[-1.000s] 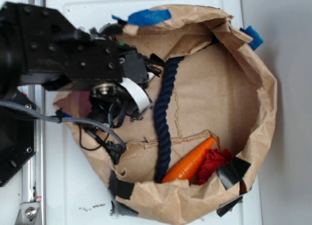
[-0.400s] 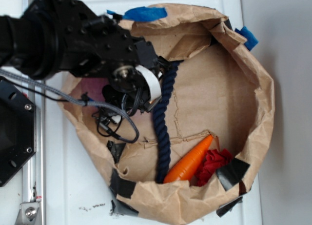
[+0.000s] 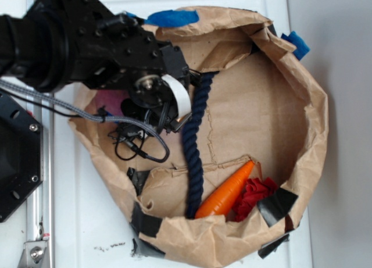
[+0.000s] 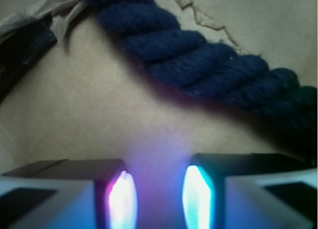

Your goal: Grab the green block.

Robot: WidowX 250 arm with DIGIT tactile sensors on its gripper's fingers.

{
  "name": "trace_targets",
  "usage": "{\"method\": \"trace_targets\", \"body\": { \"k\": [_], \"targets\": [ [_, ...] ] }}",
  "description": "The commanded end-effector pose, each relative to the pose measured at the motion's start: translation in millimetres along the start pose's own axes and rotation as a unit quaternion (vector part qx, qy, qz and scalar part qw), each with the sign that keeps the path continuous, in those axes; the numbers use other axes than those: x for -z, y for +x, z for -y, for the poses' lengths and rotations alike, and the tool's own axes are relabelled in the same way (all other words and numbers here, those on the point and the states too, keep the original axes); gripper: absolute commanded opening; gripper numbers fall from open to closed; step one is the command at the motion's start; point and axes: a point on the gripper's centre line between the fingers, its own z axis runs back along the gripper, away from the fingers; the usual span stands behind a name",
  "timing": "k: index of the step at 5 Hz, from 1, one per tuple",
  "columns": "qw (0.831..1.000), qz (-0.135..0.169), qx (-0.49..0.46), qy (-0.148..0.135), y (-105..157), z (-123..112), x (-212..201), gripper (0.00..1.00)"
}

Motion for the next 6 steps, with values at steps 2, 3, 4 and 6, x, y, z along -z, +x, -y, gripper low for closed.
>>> {"method": "trace_targets", "body": {
  "k": [2,3,4,6],
  "targets": [
    [0.999,0.022,-0.024,0.016,-18,-21,-78,1.0],
    [0.999,-0.022,-0.031,0.022,-24,-12,-72,1.0],
    [0.998,-0.046,-0.032,0.017,-24,-7,-65,1.0],
    [0.995,-0.079,-0.064,0.016,-28,-12,-57,1.0]
  ]
}}
